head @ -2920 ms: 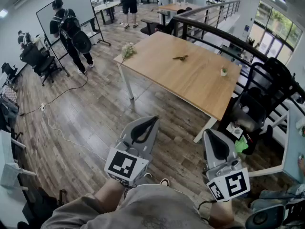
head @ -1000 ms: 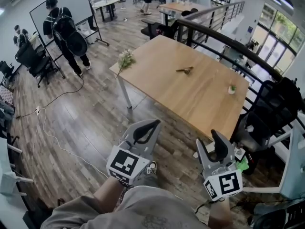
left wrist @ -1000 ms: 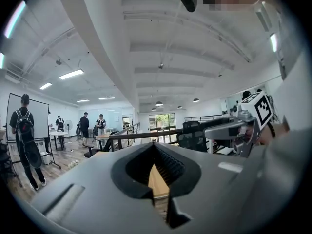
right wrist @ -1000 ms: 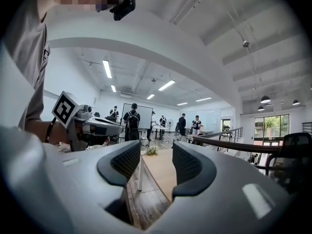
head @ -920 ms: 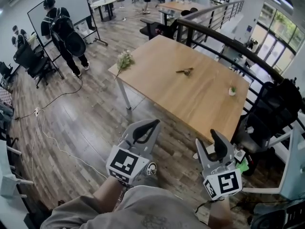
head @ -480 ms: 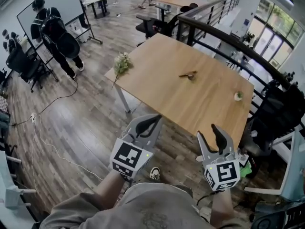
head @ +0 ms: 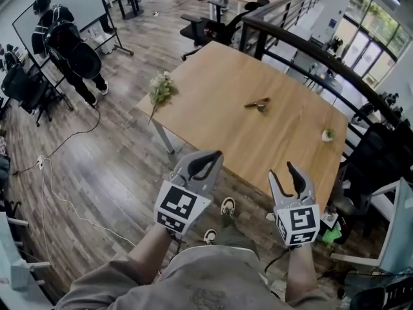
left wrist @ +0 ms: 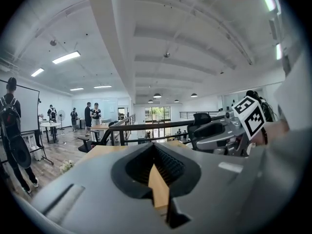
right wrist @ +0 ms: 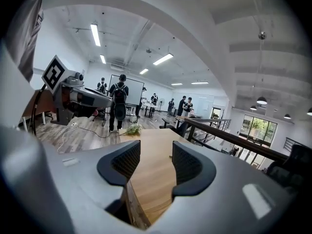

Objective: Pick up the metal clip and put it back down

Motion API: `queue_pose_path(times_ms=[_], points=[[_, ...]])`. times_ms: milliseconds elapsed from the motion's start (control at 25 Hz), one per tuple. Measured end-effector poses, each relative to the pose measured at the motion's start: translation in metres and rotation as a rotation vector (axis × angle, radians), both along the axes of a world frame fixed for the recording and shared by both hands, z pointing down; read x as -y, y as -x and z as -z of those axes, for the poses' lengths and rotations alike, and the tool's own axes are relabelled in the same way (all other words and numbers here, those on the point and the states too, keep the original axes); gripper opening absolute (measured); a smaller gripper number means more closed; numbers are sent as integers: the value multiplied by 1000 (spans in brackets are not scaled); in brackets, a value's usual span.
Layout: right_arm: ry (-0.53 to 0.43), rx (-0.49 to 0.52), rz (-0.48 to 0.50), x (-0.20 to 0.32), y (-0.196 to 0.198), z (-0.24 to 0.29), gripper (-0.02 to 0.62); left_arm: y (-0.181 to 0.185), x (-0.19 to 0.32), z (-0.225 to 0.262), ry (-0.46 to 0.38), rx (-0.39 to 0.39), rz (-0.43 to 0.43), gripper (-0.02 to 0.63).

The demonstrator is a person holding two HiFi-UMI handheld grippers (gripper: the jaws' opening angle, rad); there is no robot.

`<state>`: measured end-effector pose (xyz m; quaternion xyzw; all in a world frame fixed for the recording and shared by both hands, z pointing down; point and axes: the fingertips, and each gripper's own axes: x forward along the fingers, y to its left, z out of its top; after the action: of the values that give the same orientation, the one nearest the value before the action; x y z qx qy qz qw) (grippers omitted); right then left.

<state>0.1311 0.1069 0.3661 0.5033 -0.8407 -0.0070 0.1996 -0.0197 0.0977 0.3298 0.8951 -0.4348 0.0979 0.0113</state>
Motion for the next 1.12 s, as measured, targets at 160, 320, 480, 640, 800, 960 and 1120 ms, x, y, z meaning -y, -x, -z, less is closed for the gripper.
queue_pose_path(times_ms=[160,320,480,640,800,960,1120], points=[[35,1,-26,37,-7,-21,190,0,39,-17,25,17,3,0],[52,-30,-50,83,-15,-40,190,-1,81,-32,49,37,2,0],[75,-56,-59,136,-16,-55,190,2,132,-44,81,56,5,0],[120,-76,-73,187,-27,-78,190,-7,184,-57,120,73,-2,0],[179,-118,-115,242,-50,-106,190,-18,238,-71,161,105,-17,0],[221,-140,-122,286,-70,-131,190,-39,285,-87,182,143,-44,0],[244,-151,-110,317,-81,-150,190,-58,316,-107,216,161,-67,0]])
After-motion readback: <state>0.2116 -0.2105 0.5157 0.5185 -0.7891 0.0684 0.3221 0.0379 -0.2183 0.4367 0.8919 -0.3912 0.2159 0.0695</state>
